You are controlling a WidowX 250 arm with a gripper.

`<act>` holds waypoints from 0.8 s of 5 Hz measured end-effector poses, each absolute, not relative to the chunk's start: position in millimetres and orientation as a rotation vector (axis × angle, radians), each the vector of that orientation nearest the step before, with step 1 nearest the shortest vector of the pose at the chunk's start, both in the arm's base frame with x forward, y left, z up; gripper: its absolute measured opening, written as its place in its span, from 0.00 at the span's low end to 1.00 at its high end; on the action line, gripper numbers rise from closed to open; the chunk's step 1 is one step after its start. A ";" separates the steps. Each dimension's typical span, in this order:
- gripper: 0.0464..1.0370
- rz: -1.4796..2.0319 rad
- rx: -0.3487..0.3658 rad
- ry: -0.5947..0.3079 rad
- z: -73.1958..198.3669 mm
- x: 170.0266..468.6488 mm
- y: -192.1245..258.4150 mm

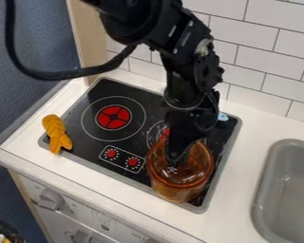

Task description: Put the lid over the pot

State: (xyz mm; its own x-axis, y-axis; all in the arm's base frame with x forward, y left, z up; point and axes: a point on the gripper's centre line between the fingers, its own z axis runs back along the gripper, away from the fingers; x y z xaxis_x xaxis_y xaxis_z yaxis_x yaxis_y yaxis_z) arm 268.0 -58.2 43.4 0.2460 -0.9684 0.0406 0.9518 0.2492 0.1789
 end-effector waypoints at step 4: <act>0.96 -1.302 0.120 -0.242 80.6 271.7 -54.7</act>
State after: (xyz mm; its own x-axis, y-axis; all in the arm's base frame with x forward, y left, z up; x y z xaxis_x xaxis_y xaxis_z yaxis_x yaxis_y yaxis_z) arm 271.7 -54.7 80.6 0.2448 -0.9634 0.1097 0.9383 0.2639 0.2234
